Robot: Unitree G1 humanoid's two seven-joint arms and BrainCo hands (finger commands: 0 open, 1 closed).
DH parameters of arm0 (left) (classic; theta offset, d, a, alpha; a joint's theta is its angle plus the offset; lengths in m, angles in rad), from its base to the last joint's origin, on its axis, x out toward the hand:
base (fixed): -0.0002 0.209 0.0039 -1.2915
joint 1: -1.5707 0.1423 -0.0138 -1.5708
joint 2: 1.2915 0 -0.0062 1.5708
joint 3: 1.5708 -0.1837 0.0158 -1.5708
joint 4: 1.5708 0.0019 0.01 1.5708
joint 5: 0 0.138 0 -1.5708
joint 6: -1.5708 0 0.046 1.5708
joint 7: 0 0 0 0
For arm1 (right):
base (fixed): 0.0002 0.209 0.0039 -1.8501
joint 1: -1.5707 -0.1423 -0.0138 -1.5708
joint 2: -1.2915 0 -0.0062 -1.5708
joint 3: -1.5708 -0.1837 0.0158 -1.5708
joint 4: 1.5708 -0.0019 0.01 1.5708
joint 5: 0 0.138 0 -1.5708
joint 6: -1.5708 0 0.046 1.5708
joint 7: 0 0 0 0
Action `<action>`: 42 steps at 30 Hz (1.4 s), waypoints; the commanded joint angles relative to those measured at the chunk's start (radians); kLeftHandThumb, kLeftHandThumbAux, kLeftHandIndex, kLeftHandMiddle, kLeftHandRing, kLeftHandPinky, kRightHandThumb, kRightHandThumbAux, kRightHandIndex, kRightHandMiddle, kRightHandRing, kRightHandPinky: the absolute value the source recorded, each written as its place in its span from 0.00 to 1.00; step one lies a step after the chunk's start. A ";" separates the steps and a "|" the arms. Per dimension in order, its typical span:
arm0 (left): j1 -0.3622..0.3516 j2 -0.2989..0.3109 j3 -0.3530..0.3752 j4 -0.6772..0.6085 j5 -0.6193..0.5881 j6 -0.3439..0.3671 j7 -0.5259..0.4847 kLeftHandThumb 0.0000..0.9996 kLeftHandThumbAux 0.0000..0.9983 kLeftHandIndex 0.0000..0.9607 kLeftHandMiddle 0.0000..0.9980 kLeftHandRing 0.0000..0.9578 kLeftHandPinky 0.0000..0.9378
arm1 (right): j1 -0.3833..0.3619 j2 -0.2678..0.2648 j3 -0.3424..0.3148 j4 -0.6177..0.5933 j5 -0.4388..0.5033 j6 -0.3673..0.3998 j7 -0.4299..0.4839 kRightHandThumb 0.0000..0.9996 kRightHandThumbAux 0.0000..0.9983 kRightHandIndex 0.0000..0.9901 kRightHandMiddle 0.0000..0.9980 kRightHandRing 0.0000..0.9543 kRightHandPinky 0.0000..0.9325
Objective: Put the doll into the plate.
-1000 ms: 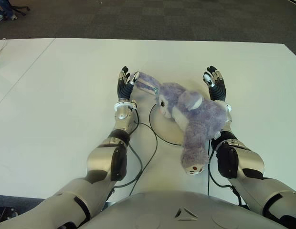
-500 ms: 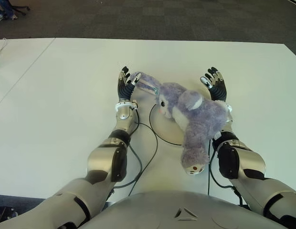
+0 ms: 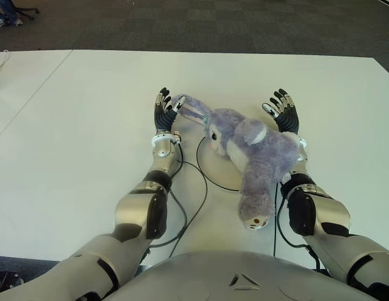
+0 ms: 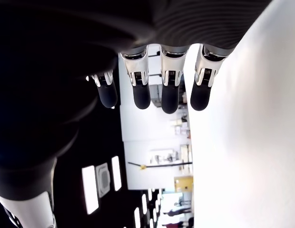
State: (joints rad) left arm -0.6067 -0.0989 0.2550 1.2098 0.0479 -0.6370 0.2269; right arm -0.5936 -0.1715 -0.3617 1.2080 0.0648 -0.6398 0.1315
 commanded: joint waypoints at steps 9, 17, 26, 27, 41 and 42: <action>0.242 -0.022 0.010 0.125 -0.011 0.075 0.030 0.00 0.68 0.14 0.12 0.11 0.13 | 0.269 0.046 -0.019 0.125 0.018 0.045 0.004 0.00 0.70 0.11 0.11 0.11 0.14; 0.243 -0.021 0.005 0.124 -0.006 0.075 0.031 0.00 0.68 0.13 0.11 0.11 0.13 | 0.271 0.047 -0.021 0.124 0.020 0.038 0.005 0.00 0.68 0.11 0.11 0.11 0.14; 0.242 -0.022 0.010 0.125 -0.013 0.076 0.020 0.00 0.67 0.13 0.11 0.11 0.14 | 0.269 0.043 -0.014 0.125 0.011 0.045 -0.002 0.00 0.66 0.12 0.12 0.12 0.14; 0.242 -0.022 0.012 0.125 -0.015 0.077 0.019 0.00 0.67 0.13 0.11 0.11 0.14 | 0.269 0.043 -0.012 0.125 0.009 0.047 -0.004 0.00 0.66 0.12 0.12 0.12 0.14; 0.241 -0.022 0.025 0.126 -0.029 0.081 0.000 0.00 0.65 0.12 0.12 0.11 0.13 | 0.269 0.048 -0.032 0.125 0.026 0.038 0.017 0.00 0.63 0.13 0.13 0.13 0.13; 0.241 -0.023 0.026 0.126 -0.031 0.079 -0.003 0.00 0.65 0.12 0.12 0.11 0.13 | 0.269 0.047 -0.032 0.125 0.026 0.038 0.017 0.00 0.62 0.13 0.13 0.13 0.13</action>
State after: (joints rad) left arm -0.6068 -0.0994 0.2557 1.2098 0.0481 -0.6367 0.2293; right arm -0.5898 -0.1761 -0.3696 1.2080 0.0650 -0.6402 0.1449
